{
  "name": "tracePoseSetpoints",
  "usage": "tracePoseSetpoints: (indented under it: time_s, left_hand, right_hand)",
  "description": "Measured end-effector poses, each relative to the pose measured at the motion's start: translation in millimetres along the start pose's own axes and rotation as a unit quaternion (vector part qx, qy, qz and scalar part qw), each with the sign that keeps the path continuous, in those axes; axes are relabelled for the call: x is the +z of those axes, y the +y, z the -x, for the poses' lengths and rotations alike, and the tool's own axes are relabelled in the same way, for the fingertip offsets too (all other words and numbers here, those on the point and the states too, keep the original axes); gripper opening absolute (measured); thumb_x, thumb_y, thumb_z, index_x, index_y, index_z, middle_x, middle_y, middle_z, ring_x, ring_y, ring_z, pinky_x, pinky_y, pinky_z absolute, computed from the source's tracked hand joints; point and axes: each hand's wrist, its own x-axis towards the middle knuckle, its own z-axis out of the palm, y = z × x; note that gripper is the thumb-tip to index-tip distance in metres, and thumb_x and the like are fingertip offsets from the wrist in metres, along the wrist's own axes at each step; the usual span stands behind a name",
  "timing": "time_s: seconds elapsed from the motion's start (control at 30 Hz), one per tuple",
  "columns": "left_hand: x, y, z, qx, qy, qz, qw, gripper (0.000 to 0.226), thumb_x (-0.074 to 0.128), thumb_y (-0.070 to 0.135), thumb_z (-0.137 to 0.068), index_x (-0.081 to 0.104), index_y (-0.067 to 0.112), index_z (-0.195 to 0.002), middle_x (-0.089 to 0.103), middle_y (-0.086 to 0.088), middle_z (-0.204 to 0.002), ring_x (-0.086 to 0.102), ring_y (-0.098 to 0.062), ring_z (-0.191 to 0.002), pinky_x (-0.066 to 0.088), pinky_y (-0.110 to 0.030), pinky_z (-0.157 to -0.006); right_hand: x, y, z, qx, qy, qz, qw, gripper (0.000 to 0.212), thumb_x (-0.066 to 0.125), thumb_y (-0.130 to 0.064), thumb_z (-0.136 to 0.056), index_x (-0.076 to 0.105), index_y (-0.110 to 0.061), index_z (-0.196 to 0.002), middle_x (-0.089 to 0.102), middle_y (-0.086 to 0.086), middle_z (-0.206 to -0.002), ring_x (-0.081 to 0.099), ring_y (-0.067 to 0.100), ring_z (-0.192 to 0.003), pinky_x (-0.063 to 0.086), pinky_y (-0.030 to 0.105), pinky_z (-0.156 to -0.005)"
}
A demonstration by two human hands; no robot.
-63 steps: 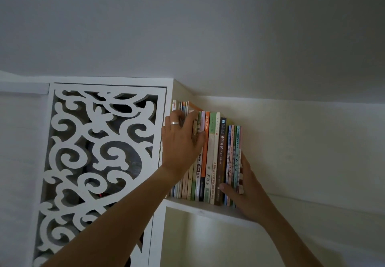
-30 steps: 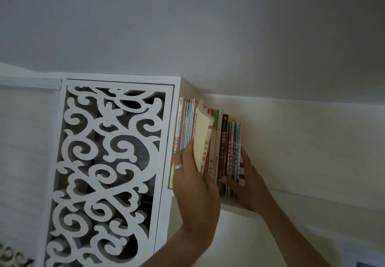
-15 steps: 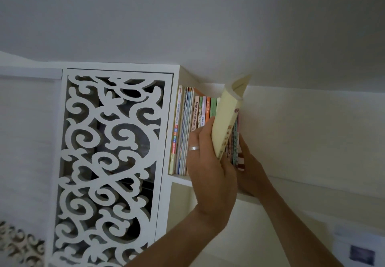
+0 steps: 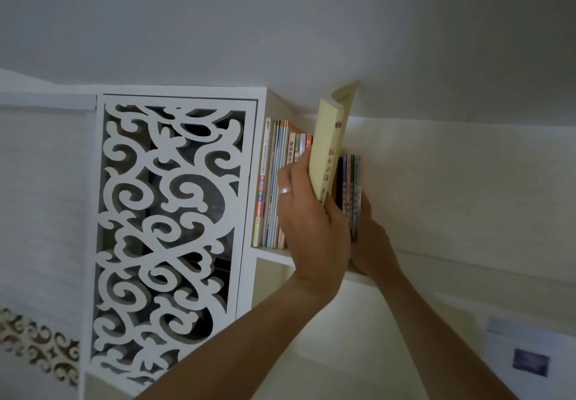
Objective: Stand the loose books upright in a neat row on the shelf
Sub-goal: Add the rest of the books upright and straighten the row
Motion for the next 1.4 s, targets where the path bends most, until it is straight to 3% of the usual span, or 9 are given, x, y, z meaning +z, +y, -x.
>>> tracePoseSetpoints:
  time_s: [0.07, 0.23, 0.33, 0.53, 0.67, 0.83, 1.07, 1.27, 1.4]
  left_hand:
    - [1.2, 3.4, -3.1, -0.003, 0.008, 0.010, 1.000, 0.043, 0.040, 0.021, -0.096, 0.053, 0.013, -0.136, 0.052, 0.001, -0.127, 0.047, 0.016, -0.110, 0.047, -0.003, -0.089]
    - [5.8, 16.0, -0.4, -0.035, 0.009, 0.048, 0.998, 0.038, 0.043, 0.012, -0.101, 0.051, 0.013, -0.138, 0.049, 0.001, -0.129, 0.051, -0.006, -0.120, 0.058, -0.031, -0.095]
    - [11.8, 19.6, 9.4, -0.039, -0.018, 0.049, 0.998, 0.042, 0.041, 0.019, -0.099, 0.049, 0.012, -0.139, 0.048, 0.001, -0.131, 0.051, -0.011, -0.123, 0.059, -0.033, -0.095]
    - [42.7, -3.8, 26.1, -0.108, -0.073, -0.029, 0.991, 0.049, 0.059, 0.011, -0.098, 0.047, 0.016, -0.145, 0.048, -0.003, -0.142, 0.051, -0.019, -0.130, 0.057, -0.043, -0.101]
    - [64.5, -31.5, 27.5, -0.168, -0.059, -0.093, 0.980, 0.053, 0.063, 0.009, -0.098, 0.046, 0.017, -0.147, 0.051, -0.006, -0.144, 0.051, -0.024, -0.134, 0.051, -0.045, -0.109]
    - [92.5, -55.1, 28.4, -0.113, -0.073, -0.096, 0.986, 0.046, 0.063, 0.012, -0.098, 0.052, 0.013, -0.142, 0.049, -0.010, -0.139, 0.047, -0.025, -0.132, 0.047, -0.049, -0.113]
    - [78.0, -132.6, 12.5, 0.165, -0.123, -0.259, 0.944, 0.058, 0.051, 0.045, -0.102, 0.041, 0.012, -0.148, 0.044, -0.017, -0.151, 0.044, -0.033, -0.138, 0.039, -0.052, -0.111]
    - [73.9, -143.8, 10.1, 0.161, -0.165, -0.272, 0.934, 0.067, 0.025, 0.052, -0.106, 0.016, 0.018, -0.164, 0.013, -0.013, -0.171, 0.015, -0.030, -0.157, 0.008, -0.043, -0.127]
    - [71.3, -143.1, 7.8, 0.163, -0.173, -0.242, 0.941, 0.063, 0.018, 0.047, -0.107, 0.021, 0.020, -0.164, 0.011, -0.009, -0.172, 0.009, -0.025, -0.159, 0.008, -0.044, -0.128]
  right_hand:
    - [0.7, 0.9, 2.4, 0.021, 0.030, 0.028, 0.999, 0.103, 0.074, -0.037, -0.090, -0.002, -0.028, -0.158, 0.067, 0.007, -0.122, 0.066, 0.018, -0.079, 0.041, 0.010, -0.052]
    - [-2.5, 0.5, 10.8, 0.092, 0.116, 0.121, 0.982, 0.092, 0.069, -0.045, -0.092, 0.009, -0.019, -0.157, 0.068, 0.012, -0.118, 0.071, 0.030, -0.089, 0.049, 0.030, -0.065]
    - [-4.6, -2.3, 16.7, 0.104, 0.174, 0.203, 0.958, 0.083, 0.058, -0.054, -0.098, 0.016, -0.014, -0.158, 0.068, 0.011, -0.111, 0.071, 0.030, -0.085, 0.051, 0.034, -0.068]
    - [-9.5, 5.8, 18.8, 0.168, 0.248, 0.083, 0.950, 0.065, 0.067, -0.041, -0.094, 0.029, -0.016, -0.139, 0.070, 0.014, -0.105, 0.069, 0.036, -0.081, 0.045, 0.033, -0.062]
    - [-12.8, 7.9, 21.3, 0.155, 0.206, 0.081, 0.963, 0.069, 0.068, -0.035, -0.091, 0.026, -0.019, -0.144, 0.069, 0.014, -0.114, 0.069, 0.036, -0.088, 0.051, 0.037, -0.066]
    - [-14.0, 0.8, 21.9, 0.127, 0.159, 0.109, 0.973, 0.079, 0.063, -0.063, -0.089, 0.027, -0.018, -0.144, 0.066, 0.006, -0.123, 0.070, 0.026, -0.093, 0.056, 0.036, -0.076]
    - [-12.4, 7.3, 20.4, 0.047, 0.109, 0.050, 0.992, 0.064, 0.059, -0.033, -0.101, 0.020, -0.020, -0.150, 0.059, 0.008, -0.138, 0.068, 0.028, -0.107, 0.058, 0.037, -0.085]
    - [-6.4, 8.7, 13.4, -0.040, 0.048, 0.054, 0.997, 0.078, 0.055, -0.055, -0.098, 0.013, -0.029, -0.159, 0.055, 0.001, -0.145, 0.066, 0.024, -0.116, 0.059, 0.042, -0.093]
    - [-7.0, 4.3, 11.2, -0.056, -0.004, -0.004, 0.998, 0.090, 0.050, -0.071, -0.091, 0.002, -0.040, -0.160, 0.045, -0.002, -0.155, 0.057, 0.023, -0.130, 0.055, 0.049, -0.101]
